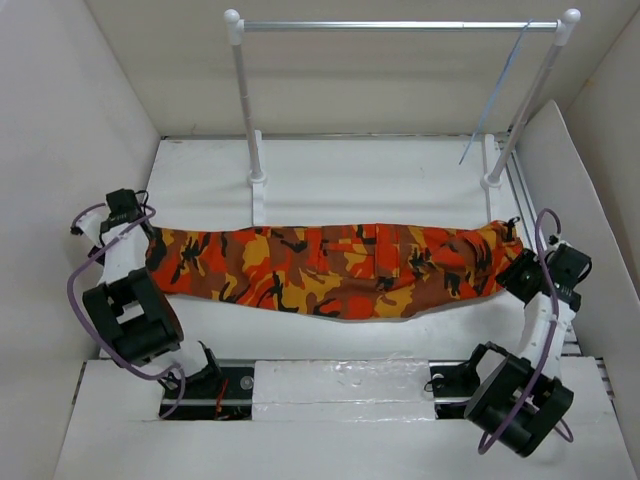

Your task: Place the trousers on the hanger

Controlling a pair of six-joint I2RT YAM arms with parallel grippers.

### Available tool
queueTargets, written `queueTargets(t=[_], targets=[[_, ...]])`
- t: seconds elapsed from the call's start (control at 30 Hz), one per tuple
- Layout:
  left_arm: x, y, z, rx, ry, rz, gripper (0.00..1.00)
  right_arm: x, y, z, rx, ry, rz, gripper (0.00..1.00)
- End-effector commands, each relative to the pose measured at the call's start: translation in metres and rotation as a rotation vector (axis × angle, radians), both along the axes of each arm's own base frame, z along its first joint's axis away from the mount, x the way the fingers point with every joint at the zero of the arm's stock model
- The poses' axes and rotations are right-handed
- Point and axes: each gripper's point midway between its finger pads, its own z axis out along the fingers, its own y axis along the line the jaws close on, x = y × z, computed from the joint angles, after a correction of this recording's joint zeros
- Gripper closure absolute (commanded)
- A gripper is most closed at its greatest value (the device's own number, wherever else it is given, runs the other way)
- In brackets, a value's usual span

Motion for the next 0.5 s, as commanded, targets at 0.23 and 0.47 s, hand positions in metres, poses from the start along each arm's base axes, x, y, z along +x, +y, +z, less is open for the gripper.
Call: queueTargets(t=[0.23,0.47], targets=[[0.105,-0.087,0.102,-0.172,-0.456,-0.329,0.44,0.053,0.000,0.127,-0.228,-0.187,0.155,0.47],[0.119,-0.267,0.095,-0.378,-0.579,-0.848,0.52,0.079,0.028,0.054,-0.116,-0.156,0.281,0.80]])
